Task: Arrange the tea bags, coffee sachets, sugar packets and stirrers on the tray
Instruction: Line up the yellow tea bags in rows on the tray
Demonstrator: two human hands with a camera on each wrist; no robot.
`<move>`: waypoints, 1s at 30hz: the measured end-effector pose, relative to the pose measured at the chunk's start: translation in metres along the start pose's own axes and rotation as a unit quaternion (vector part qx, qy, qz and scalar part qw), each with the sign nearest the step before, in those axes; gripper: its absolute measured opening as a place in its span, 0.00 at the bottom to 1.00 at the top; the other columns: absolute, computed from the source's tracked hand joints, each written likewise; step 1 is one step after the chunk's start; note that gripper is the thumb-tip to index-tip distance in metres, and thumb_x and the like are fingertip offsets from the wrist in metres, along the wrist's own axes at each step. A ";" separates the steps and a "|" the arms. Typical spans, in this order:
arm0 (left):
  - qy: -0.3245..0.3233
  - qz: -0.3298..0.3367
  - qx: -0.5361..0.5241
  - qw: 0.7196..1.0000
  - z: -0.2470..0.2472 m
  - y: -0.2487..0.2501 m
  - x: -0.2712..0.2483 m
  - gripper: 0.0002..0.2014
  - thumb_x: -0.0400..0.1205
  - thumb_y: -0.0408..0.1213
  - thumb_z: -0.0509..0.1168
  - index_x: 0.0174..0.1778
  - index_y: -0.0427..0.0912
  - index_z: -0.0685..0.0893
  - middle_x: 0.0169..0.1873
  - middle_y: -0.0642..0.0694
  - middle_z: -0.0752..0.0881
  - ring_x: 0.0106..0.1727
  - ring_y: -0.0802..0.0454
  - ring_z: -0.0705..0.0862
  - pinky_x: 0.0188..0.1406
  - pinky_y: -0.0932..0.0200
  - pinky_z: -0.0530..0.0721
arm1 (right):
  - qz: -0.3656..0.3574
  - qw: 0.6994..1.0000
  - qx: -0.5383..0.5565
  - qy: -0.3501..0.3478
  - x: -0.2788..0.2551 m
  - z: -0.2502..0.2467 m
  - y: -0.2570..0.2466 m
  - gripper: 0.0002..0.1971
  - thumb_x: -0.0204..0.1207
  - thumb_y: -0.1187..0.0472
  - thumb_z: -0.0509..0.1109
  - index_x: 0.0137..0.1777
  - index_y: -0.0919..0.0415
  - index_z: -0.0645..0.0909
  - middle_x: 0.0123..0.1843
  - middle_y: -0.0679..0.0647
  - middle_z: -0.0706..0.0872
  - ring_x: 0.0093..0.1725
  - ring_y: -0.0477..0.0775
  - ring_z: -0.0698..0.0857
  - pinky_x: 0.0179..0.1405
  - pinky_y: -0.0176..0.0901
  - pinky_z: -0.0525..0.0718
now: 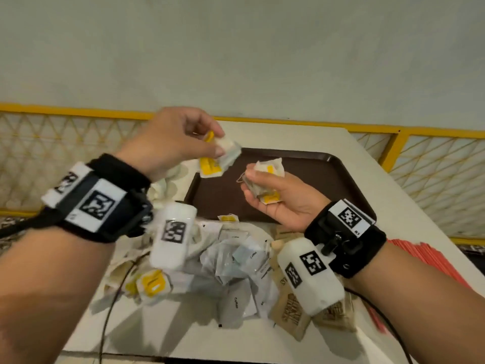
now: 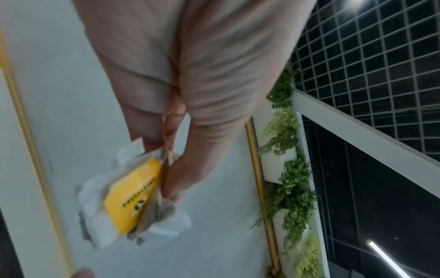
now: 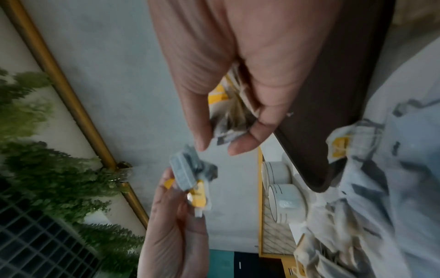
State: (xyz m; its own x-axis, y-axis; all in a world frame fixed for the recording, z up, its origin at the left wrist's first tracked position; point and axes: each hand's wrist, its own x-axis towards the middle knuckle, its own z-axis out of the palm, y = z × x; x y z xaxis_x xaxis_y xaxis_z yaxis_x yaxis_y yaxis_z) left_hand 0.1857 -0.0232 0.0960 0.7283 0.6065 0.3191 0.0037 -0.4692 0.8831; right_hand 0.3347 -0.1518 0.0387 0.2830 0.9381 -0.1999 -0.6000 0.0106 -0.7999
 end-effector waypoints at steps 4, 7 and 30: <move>-0.018 -0.010 -0.040 0.999 0.026 0.003 0.019 0.15 0.69 0.18 0.73 0.43 0.43 0.85 0.34 0.47 0.84 0.33 0.55 0.82 0.31 0.66 0.84 | -0.038 0.999 0.007 0.037 -0.010 -0.005 -0.012 0.06 0.77 0.72 0.67 0.50 0.63 0.80 0.39 0.59 0.82 0.30 0.50 0.82 0.27 0.38 0.85; -0.043 -0.016 -0.056 0.997 0.036 0.007 0.026 0.19 0.69 0.18 0.74 0.50 0.43 0.83 0.37 0.44 0.83 0.31 0.56 0.83 0.27 0.65 0.83 | -0.091 0.995 -0.002 0.049 -0.016 -0.009 -0.020 0.06 0.78 0.72 0.65 0.51 0.63 0.79 0.35 0.60 0.82 0.31 0.52 0.83 0.31 0.42 0.87; -0.115 0.012 -0.130 0.985 0.027 0.018 0.047 0.14 0.74 0.17 0.69 0.46 0.41 0.81 0.34 0.47 0.78 0.30 0.55 0.80 0.25 0.63 0.82 | -0.180 0.961 -0.208 -0.006 -0.001 0.015 -0.049 0.15 0.70 0.62 0.74 0.57 0.64 0.83 0.42 0.56 0.87 0.33 0.45 0.82 0.32 0.35 0.85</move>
State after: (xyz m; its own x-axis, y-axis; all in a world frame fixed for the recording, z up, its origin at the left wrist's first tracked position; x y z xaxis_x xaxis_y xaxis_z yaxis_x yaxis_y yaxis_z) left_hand 0.2386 -0.0209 0.1177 0.8616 0.4223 0.2817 -0.1695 -0.2838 0.9438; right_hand 0.3525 -0.1478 0.0863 0.4053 0.9039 0.1367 -0.1129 0.1979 -0.9737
